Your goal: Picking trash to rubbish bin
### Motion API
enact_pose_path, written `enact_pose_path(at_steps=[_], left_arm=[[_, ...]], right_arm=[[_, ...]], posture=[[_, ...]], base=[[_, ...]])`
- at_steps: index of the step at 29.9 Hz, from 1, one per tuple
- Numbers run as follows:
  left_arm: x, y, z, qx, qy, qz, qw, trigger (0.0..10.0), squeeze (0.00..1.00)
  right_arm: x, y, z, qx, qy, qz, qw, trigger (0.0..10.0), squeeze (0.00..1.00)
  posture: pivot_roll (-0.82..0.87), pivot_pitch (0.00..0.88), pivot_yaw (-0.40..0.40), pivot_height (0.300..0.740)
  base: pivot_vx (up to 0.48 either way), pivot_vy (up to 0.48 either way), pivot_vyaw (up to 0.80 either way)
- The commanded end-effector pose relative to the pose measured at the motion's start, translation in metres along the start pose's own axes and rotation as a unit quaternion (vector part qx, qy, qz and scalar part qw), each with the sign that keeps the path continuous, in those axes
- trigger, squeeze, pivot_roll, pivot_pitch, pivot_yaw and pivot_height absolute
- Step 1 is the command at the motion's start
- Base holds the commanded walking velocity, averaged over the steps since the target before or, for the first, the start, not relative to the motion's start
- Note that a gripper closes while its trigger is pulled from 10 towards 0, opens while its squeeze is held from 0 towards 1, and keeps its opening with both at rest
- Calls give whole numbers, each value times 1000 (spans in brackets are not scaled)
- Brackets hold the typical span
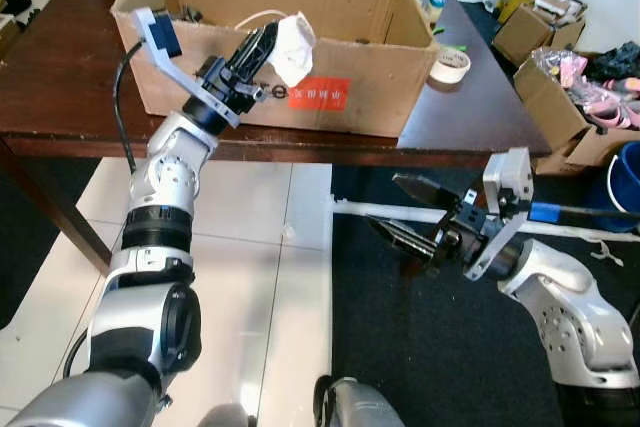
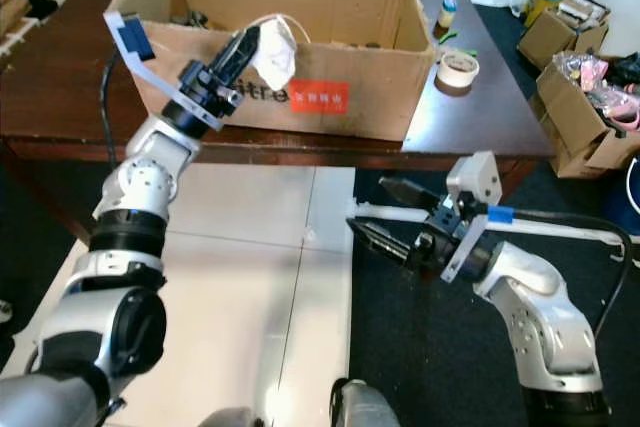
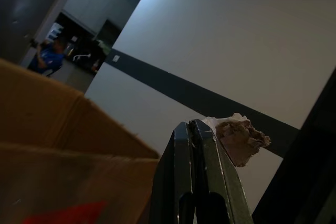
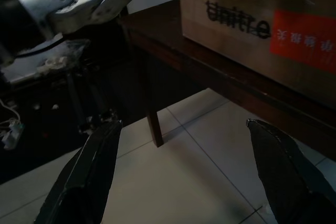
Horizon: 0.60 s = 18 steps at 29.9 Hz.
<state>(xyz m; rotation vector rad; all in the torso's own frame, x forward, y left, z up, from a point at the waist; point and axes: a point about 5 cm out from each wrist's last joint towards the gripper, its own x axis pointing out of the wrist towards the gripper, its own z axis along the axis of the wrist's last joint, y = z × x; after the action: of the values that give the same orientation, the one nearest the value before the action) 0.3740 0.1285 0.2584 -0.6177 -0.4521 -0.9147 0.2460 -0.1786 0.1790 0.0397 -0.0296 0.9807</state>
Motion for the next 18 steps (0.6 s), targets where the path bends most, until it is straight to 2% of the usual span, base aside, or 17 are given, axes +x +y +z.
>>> enact_pose_path(at_steps=[1,10,18], left_arm=[[3,-3,0,5,5,-11,1000,10000,0],[8,-7,-2,5,0,-27,1000,10000,0],[10,-11,-7,1,4,-40,999,10000,0]], right_arm=[[0,5,-3,3,14,12,1000,10000,0],[3,10,-1,6,17,17,1000,10000,0],[6,11,0,10,12,19,1000,10000,0]], posture=[[50,94,-45,740],[50,94,-45,740],[49,98,-42,740]], base=[[0,0,0],[27,0,0],[289,0,0]])
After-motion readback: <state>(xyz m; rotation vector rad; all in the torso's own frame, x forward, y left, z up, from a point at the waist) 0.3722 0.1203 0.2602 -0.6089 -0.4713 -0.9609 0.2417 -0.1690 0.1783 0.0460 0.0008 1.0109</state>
